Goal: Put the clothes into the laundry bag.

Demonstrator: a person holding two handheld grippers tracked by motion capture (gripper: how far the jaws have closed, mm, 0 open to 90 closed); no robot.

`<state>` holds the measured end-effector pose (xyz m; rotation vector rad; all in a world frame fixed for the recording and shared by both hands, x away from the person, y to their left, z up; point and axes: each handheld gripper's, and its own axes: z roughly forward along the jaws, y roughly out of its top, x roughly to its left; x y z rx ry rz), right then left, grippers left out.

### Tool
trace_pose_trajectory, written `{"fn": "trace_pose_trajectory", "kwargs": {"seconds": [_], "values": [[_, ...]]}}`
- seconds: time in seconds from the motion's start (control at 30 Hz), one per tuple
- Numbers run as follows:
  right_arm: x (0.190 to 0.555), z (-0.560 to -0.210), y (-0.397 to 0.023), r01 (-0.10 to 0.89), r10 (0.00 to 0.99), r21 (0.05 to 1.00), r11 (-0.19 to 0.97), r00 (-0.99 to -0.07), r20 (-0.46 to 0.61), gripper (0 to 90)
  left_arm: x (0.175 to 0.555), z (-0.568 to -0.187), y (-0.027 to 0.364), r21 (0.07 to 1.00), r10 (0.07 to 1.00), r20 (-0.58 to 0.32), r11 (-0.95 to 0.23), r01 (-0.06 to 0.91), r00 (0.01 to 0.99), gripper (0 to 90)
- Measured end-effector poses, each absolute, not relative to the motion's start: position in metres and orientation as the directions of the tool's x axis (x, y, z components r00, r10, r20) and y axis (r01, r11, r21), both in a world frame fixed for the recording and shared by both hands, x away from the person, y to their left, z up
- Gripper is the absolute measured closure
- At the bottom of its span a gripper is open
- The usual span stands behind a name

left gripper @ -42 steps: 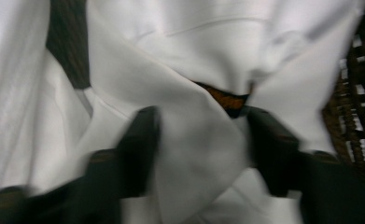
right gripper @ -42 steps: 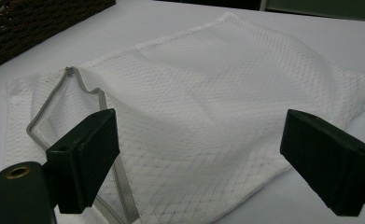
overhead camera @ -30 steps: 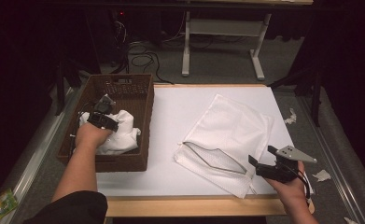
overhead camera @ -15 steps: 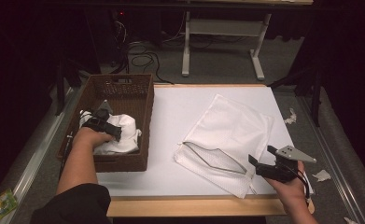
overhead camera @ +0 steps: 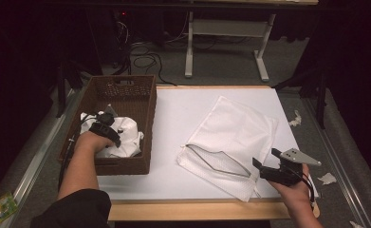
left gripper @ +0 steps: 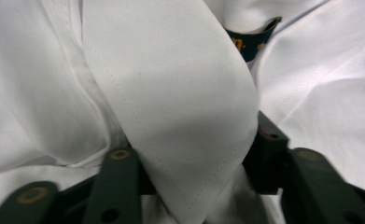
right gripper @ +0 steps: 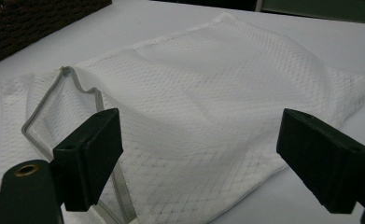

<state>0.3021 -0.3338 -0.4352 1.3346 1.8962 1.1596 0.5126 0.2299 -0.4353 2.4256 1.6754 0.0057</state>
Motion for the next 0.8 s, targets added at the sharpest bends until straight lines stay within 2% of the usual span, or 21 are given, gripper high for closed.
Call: {"fn": "trace_pose_trajectory", "kwargs": {"seconds": [0.03,0.07,0.1,0.13,0.3,0.53,0.67,0.7,0.8], "values": [[0.302,-0.435,-0.334,0.465,0.932,0.875,0.137,-0.361,0.046,15.2,0.512,-0.435,0.23,0.164,0.926,-0.106,-0.343,0.925,0.362,61.6],[0.303,-0.436,-0.334,0.464,0.931,0.875,0.138,-0.363,0.046,15.3,0.512,-0.435,0.23,0.169,0.925,-0.105,-0.344,0.923,0.364,66.5],[0.303,-0.436,-0.334,0.464,0.931,0.875,0.138,-0.363,0.046,15.3,0.512,-0.434,0.229,0.174,0.924,-0.106,-0.348,0.921,0.368,66.5],[0.302,-0.436,-0.335,0.467,0.931,0.874,0.137,-0.361,0.047,15.3,0.512,-0.432,0.229,0.18,0.921,-0.109,-0.351,0.919,0.374,71.7],[0.3,-0.433,-0.336,0.46,0.934,0.879,0.124,-0.354,0.053,15.3,0.51,-0.417,0.227,0.24,0.917,-0.121,-0.344,0.908,0.38,73.4],[0.299,-0.432,-0.336,0.453,0.934,0.884,0.12,-0.354,0.054,15.3,0.501,-0.398,0.224,0.306,0.923,-0.083,-0.334,0.891,0.375,73.3],[0.298,-0.431,-0.335,0.448,0.933,0.886,0.119,-0.356,0.055,15.4,0.494,-0.387,0.223,0.394,0.934,-0.107,-0.276,0.877,0.342,73.2],[0.298,-0.431,-0.335,0.448,0.933,0.886,0.119,-0.356,0.055,15.4,0.494,-0.387,0.223,0.394,0.934,-0.107,-0.276,0.877,0.342,73.2],[0.298,-0.431,-0.336,0.449,0.932,0.885,0.122,-0.358,0.053,15.4,0.487,-0.378,0.22,0.474,0.939,-0.09,-0.252,0.844,0.331,73.2]]}}
